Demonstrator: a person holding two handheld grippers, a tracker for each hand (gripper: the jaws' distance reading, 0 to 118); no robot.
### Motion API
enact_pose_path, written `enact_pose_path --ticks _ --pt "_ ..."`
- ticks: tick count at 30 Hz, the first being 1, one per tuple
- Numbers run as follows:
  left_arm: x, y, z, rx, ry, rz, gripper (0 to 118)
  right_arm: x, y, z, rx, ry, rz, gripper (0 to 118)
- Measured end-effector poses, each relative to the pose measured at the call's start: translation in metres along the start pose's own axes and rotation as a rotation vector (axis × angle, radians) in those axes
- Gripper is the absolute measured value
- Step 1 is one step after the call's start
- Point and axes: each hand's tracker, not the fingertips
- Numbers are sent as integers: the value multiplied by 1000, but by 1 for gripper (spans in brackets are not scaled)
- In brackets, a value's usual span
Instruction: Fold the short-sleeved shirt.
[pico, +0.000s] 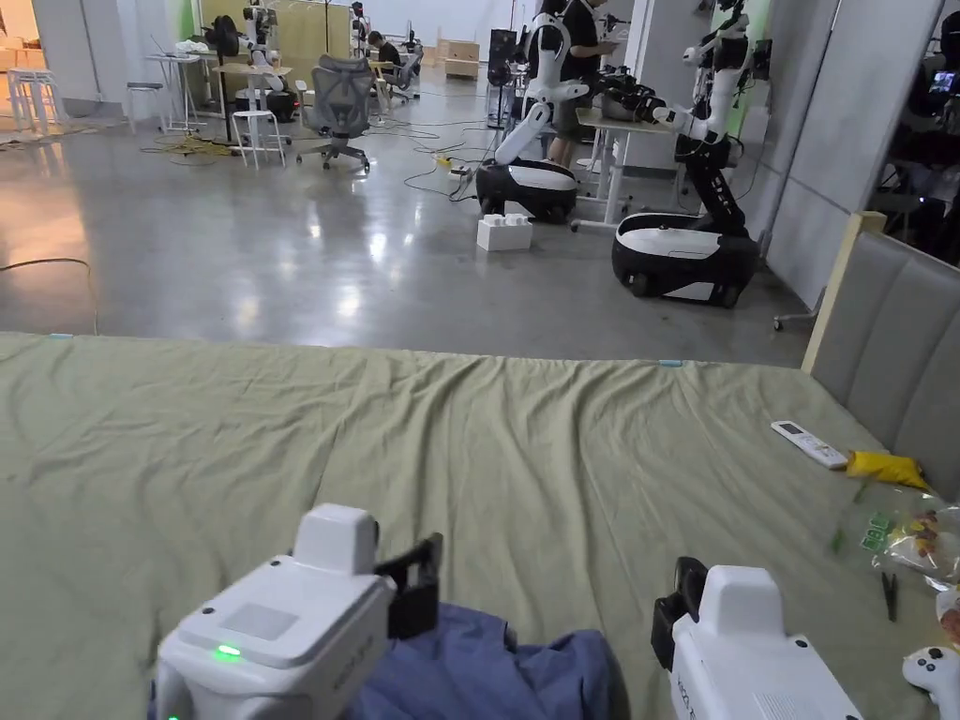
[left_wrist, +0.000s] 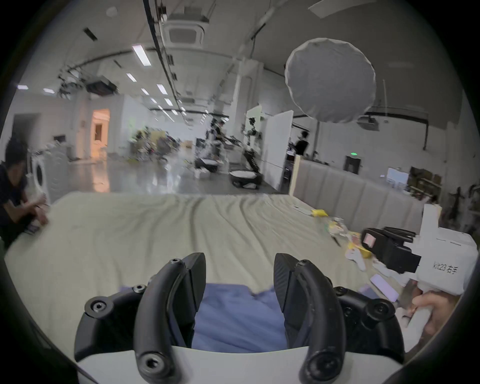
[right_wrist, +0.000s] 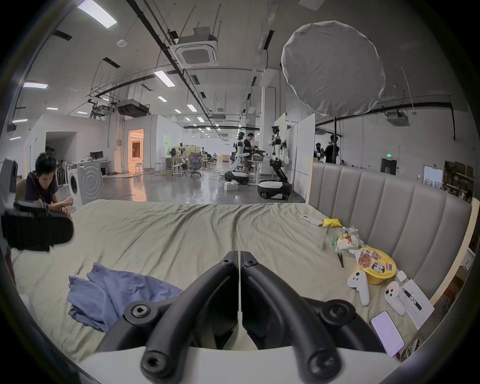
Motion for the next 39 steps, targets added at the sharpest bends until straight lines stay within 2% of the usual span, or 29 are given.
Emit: enact_pose_path --ticks 3,8,12,19,26,29,30,31,33,34,37,39 --pt "-29 9 19 106 98 -36 20 -8 7 -2 25 4 8 2" --pt "-69 19 47 174 208 28 6 -18 17 -9 43 13 -8 2" --pt "-94 17 55 128 260 16 1 -25 24 -12 54 23 -16 2" --pt "-125 -17 50 -8 325 44 1 -36 28 -15 63 43 -1 2" --pt "-177 -62 -1 -316 254 232 1 -43 19 -20 32 57 12 2" --pt "-192 -80 -27 -452 244 237 1 -44 14 -23 17 56 19 2" --pt "-196 -87 -38 -491 247 234 4 -44 12 -25 11 55 21 2" --pt "-200 -92 -47 -533 241 245 16 -44 11 -26 5 55 21 2" --pt "-207 -101 -63 -579 256 262 52 -45 8 -29 -7 55 21 2" --pt "-209 -105 -69 -596 266 267 65 -45 7 -30 -11 54 23 2" --pt "-215 -117 -85 -613 275 282 69 -44 1 -32 -23 50 32 2" --pt "-217 -129 -96 -687 284 295 71 -42 -3 -35 -35 46 37 2"
